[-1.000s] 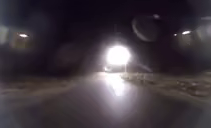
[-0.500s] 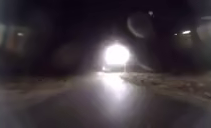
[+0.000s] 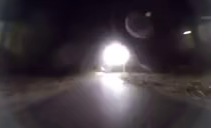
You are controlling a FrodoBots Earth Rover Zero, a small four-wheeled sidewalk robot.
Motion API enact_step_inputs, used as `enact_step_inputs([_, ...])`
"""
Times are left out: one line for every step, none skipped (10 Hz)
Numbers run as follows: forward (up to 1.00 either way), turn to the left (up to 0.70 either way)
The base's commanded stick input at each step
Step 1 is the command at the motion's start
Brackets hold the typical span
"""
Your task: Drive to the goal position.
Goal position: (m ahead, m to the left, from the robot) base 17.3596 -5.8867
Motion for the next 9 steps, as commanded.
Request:
enact_step_inputs([1.0,0.02])
enact_step_inputs([1.0,0.03])
enact_step_inputs([1.0,0.03])
enact_step_inputs([1.0,0.03])
enact_step_inputs([1.0,0.03])
enact_step_inputs([1.0,0.03])
enact_step_inputs([1.0,0.03])
enact_step_inputs([1.0,0.03])
enact_step_inputs([1.0,0.03])
